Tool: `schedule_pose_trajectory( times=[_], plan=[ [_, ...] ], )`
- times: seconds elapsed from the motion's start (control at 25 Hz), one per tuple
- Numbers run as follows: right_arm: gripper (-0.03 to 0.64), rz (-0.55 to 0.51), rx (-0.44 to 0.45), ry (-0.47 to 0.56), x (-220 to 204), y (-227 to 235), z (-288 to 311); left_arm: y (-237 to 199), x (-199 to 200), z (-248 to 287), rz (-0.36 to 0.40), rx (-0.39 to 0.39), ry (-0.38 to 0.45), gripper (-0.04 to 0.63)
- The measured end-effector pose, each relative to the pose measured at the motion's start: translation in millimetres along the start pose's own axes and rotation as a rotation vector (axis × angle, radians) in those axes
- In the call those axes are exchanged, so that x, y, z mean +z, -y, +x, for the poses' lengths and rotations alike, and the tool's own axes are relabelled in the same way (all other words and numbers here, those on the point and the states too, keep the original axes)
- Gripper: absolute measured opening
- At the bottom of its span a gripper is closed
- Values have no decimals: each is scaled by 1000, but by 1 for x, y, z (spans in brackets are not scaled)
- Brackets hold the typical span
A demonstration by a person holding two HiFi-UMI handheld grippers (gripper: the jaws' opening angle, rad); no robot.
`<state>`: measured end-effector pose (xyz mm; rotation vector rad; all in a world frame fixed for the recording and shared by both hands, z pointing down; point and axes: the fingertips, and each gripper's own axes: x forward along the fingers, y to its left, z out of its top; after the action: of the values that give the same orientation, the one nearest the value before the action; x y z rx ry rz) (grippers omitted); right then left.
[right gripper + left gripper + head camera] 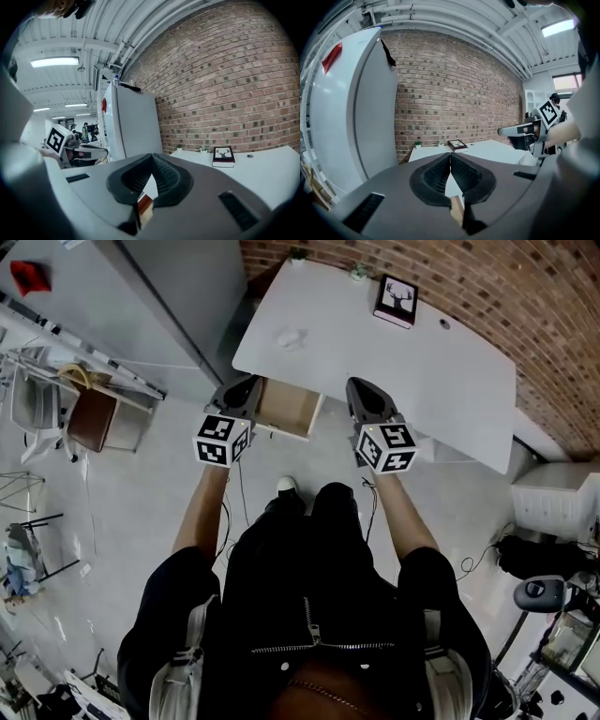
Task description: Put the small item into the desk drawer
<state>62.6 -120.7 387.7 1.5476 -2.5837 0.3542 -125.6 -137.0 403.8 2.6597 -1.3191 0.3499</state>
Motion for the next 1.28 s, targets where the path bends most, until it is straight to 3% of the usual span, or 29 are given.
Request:
schedule_pose_trajectory(
  times=[0.52, 1.04, 1.2, 1.28],
  plan=[
    [6, 46, 0, -10, 2, 25, 32, -21, -2, 42, -16, -6, -21, 21],
    [6, 128, -23, -124, -59, 51, 43, -21, -58, 100, 61, -69, -174, 26],
    [6, 152, -43, -149, -74, 55, 36, -24, -83, 120, 76, -96, -250, 213],
    [6, 152, -56, -155, -79, 58, 33, -29, -95, 131, 92, -96, -284, 252]
  ],
)
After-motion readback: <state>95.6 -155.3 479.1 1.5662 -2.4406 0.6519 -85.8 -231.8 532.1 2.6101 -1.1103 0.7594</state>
